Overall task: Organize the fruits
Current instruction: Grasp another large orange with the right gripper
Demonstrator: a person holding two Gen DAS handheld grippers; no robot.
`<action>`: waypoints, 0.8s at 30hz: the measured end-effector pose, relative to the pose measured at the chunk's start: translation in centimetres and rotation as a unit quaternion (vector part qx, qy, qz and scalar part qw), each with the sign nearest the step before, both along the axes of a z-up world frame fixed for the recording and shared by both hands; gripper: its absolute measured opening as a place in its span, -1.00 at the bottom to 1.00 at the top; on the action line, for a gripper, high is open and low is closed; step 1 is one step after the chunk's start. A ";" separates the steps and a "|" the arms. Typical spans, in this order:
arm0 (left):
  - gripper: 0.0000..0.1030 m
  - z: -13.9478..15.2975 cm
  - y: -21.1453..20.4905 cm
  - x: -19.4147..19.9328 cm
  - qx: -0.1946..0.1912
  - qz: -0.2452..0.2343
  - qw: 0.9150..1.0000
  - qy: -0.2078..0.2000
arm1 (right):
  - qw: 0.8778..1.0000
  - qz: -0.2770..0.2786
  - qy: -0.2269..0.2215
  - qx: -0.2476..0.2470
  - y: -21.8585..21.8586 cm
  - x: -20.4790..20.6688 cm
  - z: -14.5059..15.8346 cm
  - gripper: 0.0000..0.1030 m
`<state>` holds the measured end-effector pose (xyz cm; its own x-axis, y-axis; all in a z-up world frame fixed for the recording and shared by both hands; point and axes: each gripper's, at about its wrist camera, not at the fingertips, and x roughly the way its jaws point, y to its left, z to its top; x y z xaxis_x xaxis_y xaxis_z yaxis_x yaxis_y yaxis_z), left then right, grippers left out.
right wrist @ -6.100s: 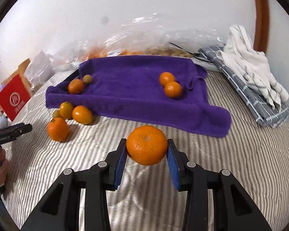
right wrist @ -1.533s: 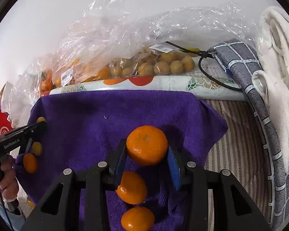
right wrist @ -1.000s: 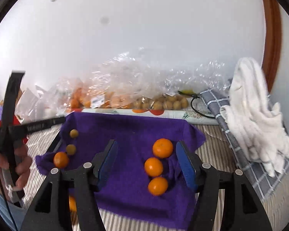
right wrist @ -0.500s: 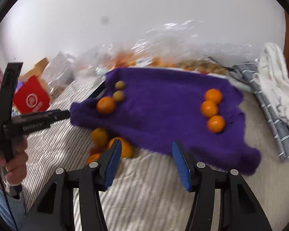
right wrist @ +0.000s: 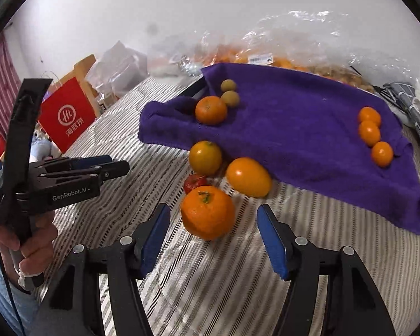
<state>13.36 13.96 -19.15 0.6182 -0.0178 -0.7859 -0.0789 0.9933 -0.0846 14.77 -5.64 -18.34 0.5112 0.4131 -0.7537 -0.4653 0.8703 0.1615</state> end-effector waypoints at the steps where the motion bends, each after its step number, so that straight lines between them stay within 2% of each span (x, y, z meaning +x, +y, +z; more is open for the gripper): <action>1: -0.11 -0.1 0.0 -0.1 0.000 -0.001 1.000 -0.005 | 1.000 0.000 0.000 -0.002 0.2 0.1 -0.2 0.24; 3: -0.09 -0.2 -0.2 -0.4 0.006 -0.002 1.000 -0.014 | 1.000 -0.003 0.006 -0.010 0.6 0.4 -0.7 0.18; 5: -0.05 -0.2 -0.3 -0.5 0.011 -0.005 1.000 -0.016 | 1.000 -0.002 0.011 -0.021 1.0 0.7 -1.4 -0.04; 7: 0.06 -0.2 -0.4 -0.4 0.006 -0.012 1.000 -0.016 | 1.000 0.003 -0.004 -0.027 1.3 0.6 -1.4 -0.19; 13: 0.19 -0.4 -1.1 -0.3 0.026 -0.024 0.999 -0.009 | 0.999 -0.010 -0.017 -0.028 -0.2 -0.2 -0.7 -0.20; 17: 0.19 -0.3 -0.8 -0.4 0.012 -0.024 1.000 -0.012 | 0.997 -0.042 -0.047 -0.035 -3.4 -0.9 0.6 -0.20; 21: 0.19 -0.3 -0.5 -0.5 0.002 -0.025 1.000 -0.014 | 0.991 -0.084 -0.077 -0.076 -7.7 -1.2 0.9 -0.19; 24: 0.19 -0.3 -0.8 -0.5 0.010 -0.023 1.000 -0.013 | 0.988 -0.122 -0.061 -0.076 -11.5 -0.8 0.4 -0.19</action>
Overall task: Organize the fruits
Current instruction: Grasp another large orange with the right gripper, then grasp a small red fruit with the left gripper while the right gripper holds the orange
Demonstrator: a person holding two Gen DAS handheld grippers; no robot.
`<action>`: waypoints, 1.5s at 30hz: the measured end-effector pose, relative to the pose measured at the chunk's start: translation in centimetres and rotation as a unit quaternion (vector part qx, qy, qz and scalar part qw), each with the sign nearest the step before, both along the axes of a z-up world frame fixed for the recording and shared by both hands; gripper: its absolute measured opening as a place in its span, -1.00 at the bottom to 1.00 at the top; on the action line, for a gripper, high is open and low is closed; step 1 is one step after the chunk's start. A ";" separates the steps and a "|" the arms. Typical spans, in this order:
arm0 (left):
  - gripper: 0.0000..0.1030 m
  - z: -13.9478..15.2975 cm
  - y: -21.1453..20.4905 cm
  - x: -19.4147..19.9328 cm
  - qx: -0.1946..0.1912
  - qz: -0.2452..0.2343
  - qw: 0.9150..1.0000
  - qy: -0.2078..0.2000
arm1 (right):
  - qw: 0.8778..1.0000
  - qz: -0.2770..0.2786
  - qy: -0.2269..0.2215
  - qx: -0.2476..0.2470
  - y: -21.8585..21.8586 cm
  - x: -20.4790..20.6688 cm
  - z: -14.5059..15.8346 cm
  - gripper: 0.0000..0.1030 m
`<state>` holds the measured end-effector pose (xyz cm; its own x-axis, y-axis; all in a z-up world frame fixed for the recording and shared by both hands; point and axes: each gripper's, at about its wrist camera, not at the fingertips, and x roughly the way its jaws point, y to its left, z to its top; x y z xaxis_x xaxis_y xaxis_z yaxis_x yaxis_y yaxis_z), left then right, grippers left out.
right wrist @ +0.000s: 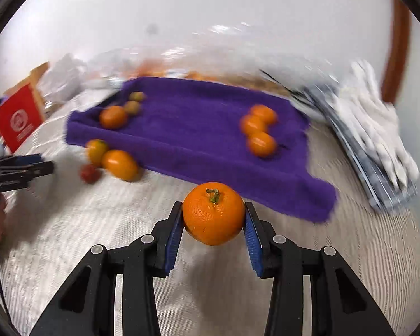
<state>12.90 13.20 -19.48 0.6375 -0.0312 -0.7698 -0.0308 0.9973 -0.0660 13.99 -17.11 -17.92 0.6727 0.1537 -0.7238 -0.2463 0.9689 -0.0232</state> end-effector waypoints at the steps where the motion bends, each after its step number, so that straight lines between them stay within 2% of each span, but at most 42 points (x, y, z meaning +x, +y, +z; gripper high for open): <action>1: 0.18 0.0 -0.1 0.0 0.003 0.003 1.000 0.001 | 1.000 -0.006 0.005 0.006 -0.7 0.1 -0.2 -0.19; 4: 0.16 0.2 -1.1 -0.1 0.001 -0.003 1.000 0.009 | 1.000 -0.009 0.011 0.017 -2.3 0.0 -1.0 -0.19; 9: 0.16 0.9 -5.2 -0.2 -0.041 -0.061 0.997 0.037 | 0.999 -0.013 0.010 0.047 -3.5 0.1 -1.2 -0.19; 14: 0.13 0.7 -8.8 1.0 -0.014 -0.075 0.996 0.041 | 0.999 -0.015 0.028 0.042 -3.2 0.5 -1.6 -0.19; 19: -0.22 0.4 -9.3 2.0 -0.012 -0.049 0.998 0.022 | 0.998 -0.026 0.032 0.047 -3.4 0.5 -1.8 -0.19; 21: -0.27 0.4 -9.3 2.5 -0.019 -0.053 0.998 0.015 | 0.998 -0.024 0.035 0.039 -3.2 0.7 -1.9 -0.19; 24: -0.53 0.2 -9.8 2.5 -0.005 -0.064 0.998 -0.001 | 0.999 -0.016 0.036 0.024 -2.6 0.6 -2.0 -0.19; 25: -0.56 0.1 -10.0 2.3 -0.002 -0.068 0.998 -0.005 | 0.999 -0.016 0.036 0.021 -2.5 0.6 -2.0 -0.19; 28: -0.56 0.3 -9.9 2.1 -0.021 -0.084 0.996 -0.009 | 0.999 -0.016 0.036 0.022 -2.6 0.6 -2.1 -0.19; 34: -0.56 0.8 -8.9 1.2 -0.049 -0.077 0.995 -0.032 | 0.999 -0.016 0.037 0.025 -2.7 0.5 -2.1 -0.19; 45: -0.56 1.8 -7.5 0.5 -0.056 -0.050 0.995 -0.064 | 0.999 -0.026 0.035 0.030 -3.1 0.5 -2.0 -0.19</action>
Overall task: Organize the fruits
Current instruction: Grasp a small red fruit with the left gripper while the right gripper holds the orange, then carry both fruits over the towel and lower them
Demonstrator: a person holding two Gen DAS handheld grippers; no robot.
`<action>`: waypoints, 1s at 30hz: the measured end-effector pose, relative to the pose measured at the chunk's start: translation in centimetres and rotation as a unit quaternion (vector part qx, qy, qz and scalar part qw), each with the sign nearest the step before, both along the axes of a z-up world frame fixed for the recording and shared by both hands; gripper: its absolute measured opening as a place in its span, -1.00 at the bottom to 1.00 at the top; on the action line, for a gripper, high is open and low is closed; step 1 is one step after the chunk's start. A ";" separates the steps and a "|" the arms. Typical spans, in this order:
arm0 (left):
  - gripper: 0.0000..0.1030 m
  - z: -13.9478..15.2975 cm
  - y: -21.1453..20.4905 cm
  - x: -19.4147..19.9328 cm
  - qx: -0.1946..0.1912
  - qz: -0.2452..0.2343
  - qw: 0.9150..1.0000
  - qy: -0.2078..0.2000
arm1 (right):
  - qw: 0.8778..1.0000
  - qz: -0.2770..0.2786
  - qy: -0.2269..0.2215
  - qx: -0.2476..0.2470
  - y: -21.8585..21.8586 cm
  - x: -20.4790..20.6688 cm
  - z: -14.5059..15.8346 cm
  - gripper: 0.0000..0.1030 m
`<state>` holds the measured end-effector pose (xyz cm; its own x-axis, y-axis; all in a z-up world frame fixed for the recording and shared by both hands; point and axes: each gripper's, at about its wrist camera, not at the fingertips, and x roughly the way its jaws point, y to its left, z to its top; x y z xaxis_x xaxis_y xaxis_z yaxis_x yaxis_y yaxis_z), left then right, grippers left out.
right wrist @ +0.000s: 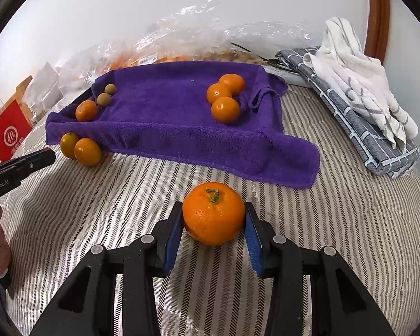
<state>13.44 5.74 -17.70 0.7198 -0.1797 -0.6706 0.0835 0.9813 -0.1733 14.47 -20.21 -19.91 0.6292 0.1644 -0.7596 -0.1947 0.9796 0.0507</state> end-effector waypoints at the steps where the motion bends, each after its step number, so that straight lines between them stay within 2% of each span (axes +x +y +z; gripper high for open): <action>1: -0.56 0.1 0.2 -0.1 -0.001 0.004 1.000 -0.004 | 1.000 0.001 0.000 0.003 0.0 0.0 0.0 -0.19; 7: -0.56 0.5 1.4 -0.3 -0.021 0.023 0.999 -0.015 | 1.000 0.011 -0.003 0.013 0.1 -0.3 0.1 -0.19; 16: -0.56 1.3 2.8 -0.7 -0.019 0.053 0.997 -0.045 | 1.000 0.019 -0.001 0.024 0.3 -0.2 0.5 -0.19; 20: -0.56 1.7 2.9 -0.6 -0.021 0.056 0.997 -0.050 | 0.999 0.010 -0.008 0.045 -0.2 0.0 2.1 -0.19; 24: -0.56 3.0 3.5 -0.7 -0.043 0.050 0.996 -0.054 | 0.999 0.004 -0.030 0.043 -0.3 0.9 5.2 -0.19; 30: -0.56 6.2 4.5 -0.6 -0.013 0.047 0.997 -0.065 | 0.997 -0.005 -0.063 0.047 -0.3 4.0 8.5 -0.19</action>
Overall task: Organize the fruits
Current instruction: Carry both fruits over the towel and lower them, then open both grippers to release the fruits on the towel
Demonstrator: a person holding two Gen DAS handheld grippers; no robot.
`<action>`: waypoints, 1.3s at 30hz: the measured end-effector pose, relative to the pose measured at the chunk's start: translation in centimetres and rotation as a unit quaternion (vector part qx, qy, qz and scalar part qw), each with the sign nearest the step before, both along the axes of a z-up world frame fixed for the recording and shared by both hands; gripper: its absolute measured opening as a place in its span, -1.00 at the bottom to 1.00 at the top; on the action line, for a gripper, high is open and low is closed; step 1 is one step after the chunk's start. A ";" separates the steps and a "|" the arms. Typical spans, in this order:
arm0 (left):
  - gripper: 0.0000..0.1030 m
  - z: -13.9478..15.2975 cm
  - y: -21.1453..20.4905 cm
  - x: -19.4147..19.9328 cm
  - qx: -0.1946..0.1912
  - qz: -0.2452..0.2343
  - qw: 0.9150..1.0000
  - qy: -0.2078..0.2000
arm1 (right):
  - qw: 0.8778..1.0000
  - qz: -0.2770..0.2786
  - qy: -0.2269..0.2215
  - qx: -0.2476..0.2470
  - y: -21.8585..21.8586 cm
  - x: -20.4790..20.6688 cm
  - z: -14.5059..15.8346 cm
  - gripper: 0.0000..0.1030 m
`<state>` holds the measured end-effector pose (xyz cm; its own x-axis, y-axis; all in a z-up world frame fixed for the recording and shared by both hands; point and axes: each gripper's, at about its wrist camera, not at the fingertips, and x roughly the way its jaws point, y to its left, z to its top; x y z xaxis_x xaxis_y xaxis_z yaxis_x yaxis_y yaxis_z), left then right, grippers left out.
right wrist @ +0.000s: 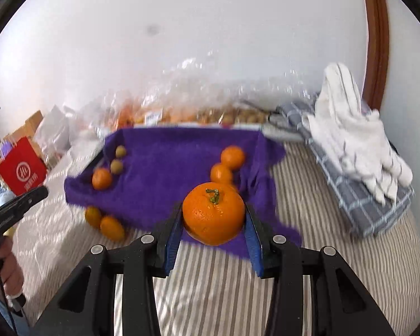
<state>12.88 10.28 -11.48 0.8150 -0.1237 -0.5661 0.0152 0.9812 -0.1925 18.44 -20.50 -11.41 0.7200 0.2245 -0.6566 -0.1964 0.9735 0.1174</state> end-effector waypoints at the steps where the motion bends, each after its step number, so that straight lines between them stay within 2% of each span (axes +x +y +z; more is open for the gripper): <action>1: -0.56 0.5 0.1 0.3 0.005 0.000 1.000 -0.002 | 1.000 -0.002 -0.003 0.005 0.0 0.5 0.2 -0.19; 4: -0.56 1.8 -0.1 1.6 0.018 0.006 1.000 -0.012 | 1.000 -0.005 0.002 0.028 0.0 2.8 0.1 -0.19; 7: -0.56 2.4 -0.6 3.9 -0.001 0.004 1.000 -0.016 | 0.998 -0.003 0.023 0.050 0.2 4.9 -1.2 -0.19; 10: -0.56 2.3 -1.4 6.0 -0.020 -0.003 1.000 -0.016 | 0.996 0.003 0.046 0.071 0.5 6.1 -3.1 -0.19; 13: -0.56 1.4 -2.8 8.0 -0.019 -0.014 1.000 -0.019 | 0.995 0.020 0.057 0.081 1.1 6.5 -4.5 -0.19; 18: -0.56 -1.0 -3.7 9.3 -0.020 -0.015 1.000 -0.003 | 0.994 0.040 0.074 0.073 2.4 6.8 -5.9 -0.19; 22: -0.56 -1.8 -3.5 9.3 -0.014 -0.019 1.000 0.010 | 0.994 0.038 0.082 0.062 3.0 7.2 -6.5 -0.19; 27: -0.56 -2.6 -2.6 9.9 -0.058 -0.027 0.997 0.035 | 0.994 0.032 0.089 0.046 3.3 7.5 -7.0 -0.19; 34: -0.56 -3.6 -3.1 10.1 -0.078 -0.047 0.994 0.060 | 0.995 0.035 0.085 0.034 3.9 7.4 -7.1 -0.16; 39: -0.56 -4.2 -4.4 10.2 -0.049 -0.050 0.995 0.075 | 0.995 0.037 0.085 0.036 3.5 7.0 -6.7 -0.13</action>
<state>23.10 5.89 -15.67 0.7033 -0.2605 -0.6614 0.0767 0.9528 -0.2938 25.46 -17.04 -18.08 0.5796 0.3237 -0.7478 -0.2390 0.9449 0.2238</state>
